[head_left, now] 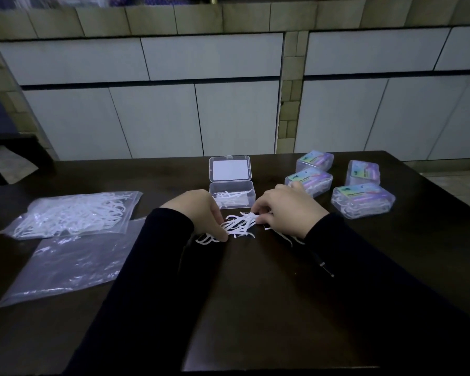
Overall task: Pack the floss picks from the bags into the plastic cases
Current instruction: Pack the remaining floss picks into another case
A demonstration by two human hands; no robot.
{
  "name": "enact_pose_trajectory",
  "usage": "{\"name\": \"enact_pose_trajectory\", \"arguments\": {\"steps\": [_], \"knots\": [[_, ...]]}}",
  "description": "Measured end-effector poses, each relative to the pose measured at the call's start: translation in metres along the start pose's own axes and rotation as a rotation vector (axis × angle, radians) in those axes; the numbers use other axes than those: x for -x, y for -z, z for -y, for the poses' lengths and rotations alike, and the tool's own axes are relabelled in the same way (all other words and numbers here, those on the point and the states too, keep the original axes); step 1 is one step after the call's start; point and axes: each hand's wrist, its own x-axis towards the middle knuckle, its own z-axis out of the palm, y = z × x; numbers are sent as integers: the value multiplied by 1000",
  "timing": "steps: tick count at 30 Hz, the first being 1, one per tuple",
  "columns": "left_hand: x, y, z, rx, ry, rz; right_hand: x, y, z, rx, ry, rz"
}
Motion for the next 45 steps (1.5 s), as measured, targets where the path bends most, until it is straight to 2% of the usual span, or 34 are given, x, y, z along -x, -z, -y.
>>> {"name": "enact_pose_trajectory", "arguments": {"steps": [4, 13, 17, 22, 26, 29, 31, 34, 40, 45], "knots": [[1, -2, 0, -16, -14, -16, -1, -2, 3, 53, -25, -19], [-2, -5, 6, 26, -19, -131, 2, -2, -3, -90, -101, -102], [-3, -3, 14, 111, -14, -217, 6, 6, -10, -100, -143, -201], [-3, 3, 19, 215, -27, -364, 7, 13, -12, -84, -206, -320], [-5, 5, 14, 344, -12, -560, 4, 18, -8, -75, -241, -381], [-10, 7, 8, 400, 34, -728, -2, 20, -4, -26, -244, -390], [-16, 6, 2, 419, 32, -774, -10, 19, 1, -10, -224, -383], [-27, 1, -4, 452, 10, -795, -26, 14, 9, 20, -188, -331], [-44, -14, 4, 296, -36, -836, -49, 3, 19, 92, -126, -297], [-50, -18, 13, 392, -63, -812, -56, -4, 14, -8, -27, -198]]}}
